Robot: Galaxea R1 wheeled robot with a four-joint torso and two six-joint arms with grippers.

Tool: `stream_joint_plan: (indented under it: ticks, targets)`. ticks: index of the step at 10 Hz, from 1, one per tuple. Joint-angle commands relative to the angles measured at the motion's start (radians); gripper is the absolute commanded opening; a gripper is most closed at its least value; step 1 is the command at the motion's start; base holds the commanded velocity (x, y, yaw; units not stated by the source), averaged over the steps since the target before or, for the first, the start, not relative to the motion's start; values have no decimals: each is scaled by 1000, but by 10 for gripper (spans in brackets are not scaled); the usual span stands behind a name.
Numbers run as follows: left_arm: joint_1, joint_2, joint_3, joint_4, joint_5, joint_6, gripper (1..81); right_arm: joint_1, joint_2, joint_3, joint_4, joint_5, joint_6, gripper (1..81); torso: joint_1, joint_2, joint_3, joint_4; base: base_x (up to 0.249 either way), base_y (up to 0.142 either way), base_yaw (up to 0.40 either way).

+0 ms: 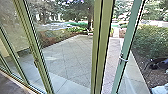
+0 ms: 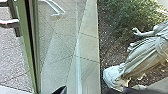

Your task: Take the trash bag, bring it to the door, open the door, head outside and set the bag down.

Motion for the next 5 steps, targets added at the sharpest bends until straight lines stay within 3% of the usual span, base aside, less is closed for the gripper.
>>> stream_joint_plan:
  ticks: [1,3,5]
  targets:
    - [-28,6,3,-5,63,2,10,154,-37,-39,-83,-34,-16,811,0,0,0,-21,0,0,0]
    - [-27,6,3,-5,63,2,10,149,-45,-41,-81,-33,-21,811,0,0,0,-30,0,0,0]
    - [-28,4,3,-5,63,2,10,146,-46,-41,-83,-33,-23,811,0,0,0,-66,0,0,0]
